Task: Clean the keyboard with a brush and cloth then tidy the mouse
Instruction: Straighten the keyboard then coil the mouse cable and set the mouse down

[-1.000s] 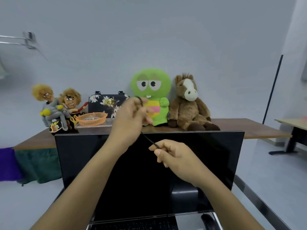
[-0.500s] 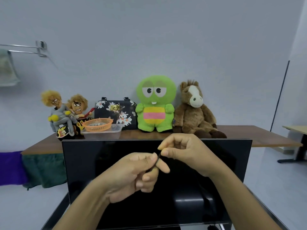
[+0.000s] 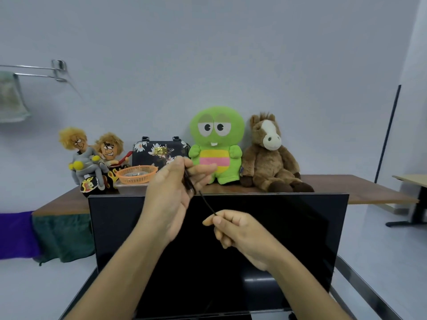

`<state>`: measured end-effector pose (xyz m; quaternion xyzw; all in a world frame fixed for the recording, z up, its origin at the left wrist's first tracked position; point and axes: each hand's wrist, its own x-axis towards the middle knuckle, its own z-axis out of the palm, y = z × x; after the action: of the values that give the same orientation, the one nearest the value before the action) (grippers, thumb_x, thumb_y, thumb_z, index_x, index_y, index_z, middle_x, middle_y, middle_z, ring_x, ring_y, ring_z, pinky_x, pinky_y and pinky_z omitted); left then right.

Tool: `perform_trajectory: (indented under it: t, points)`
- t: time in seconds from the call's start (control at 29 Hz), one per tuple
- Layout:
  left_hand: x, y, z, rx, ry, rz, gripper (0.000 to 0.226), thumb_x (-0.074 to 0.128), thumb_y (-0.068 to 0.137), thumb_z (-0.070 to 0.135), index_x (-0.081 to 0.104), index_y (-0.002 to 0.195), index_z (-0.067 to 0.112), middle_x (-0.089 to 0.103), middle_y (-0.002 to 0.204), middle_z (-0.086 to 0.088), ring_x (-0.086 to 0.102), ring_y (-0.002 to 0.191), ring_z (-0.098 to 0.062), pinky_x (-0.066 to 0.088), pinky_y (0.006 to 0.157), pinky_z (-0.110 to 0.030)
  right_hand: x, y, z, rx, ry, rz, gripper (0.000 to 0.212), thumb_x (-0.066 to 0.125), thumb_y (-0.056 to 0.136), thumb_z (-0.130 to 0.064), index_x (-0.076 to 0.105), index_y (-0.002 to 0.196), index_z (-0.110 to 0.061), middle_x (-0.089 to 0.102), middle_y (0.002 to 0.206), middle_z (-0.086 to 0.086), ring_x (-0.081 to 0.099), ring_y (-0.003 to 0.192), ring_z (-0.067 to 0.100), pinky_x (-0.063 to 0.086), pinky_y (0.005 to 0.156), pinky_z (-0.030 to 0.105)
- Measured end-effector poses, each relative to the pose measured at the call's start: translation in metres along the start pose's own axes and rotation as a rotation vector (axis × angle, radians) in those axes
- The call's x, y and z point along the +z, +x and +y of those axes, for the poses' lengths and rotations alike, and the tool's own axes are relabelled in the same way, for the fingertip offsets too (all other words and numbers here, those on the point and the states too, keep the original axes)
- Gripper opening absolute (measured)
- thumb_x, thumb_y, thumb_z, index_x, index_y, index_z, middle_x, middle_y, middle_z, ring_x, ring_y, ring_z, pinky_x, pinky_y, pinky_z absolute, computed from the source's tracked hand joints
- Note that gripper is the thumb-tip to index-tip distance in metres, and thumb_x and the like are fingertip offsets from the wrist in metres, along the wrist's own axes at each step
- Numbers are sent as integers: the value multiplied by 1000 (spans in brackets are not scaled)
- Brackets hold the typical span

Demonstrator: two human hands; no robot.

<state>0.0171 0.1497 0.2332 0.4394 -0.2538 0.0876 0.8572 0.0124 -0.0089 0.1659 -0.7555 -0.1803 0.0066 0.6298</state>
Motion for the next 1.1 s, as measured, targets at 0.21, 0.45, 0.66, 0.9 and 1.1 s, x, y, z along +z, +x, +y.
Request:
perform_trajectory:
  t: [0.21,0.45,0.66,0.9,1.1]
  points:
    - [-42,4,-32,182,1375,-202,25,46,99,25,61,80,17,70,67,8,64,69,-4,49,73,-27,13,-10,-18,-10,-456,-147,23,56,96,-31,68,94,-11,56,65,-9,49,62,6,42,61,22]
    - [-49,-34,-43,-228,970,-389,44,38,100,40,63,77,12,41,42,4,40,41,-10,52,69,-43,-31,-7,-43,-127,-581,3,17,70,86,-33,72,84,-16,65,71,1,53,66,5,43,64,24]
    - [-19,-50,-15,-438,42,-330,38,48,97,36,56,71,9,27,46,2,31,37,-14,51,65,-32,-58,1,-35,-99,-169,64,20,63,91,-24,67,91,-4,56,65,-8,45,58,4,40,60,22]
    - [-4,-5,-27,5,215,37,34,38,103,25,52,79,6,73,71,-12,72,81,-21,55,78,-29,12,6,-15,-132,-547,-85,18,45,100,-18,63,100,-15,56,71,-5,54,63,8,47,61,23]
    - [-42,-18,-44,37,1199,-273,40,41,100,39,55,73,12,60,54,-5,55,44,-15,44,51,-26,-5,-4,-45,-317,-946,-82,16,58,93,-26,72,90,-19,72,85,-2,64,79,11,50,75,29]
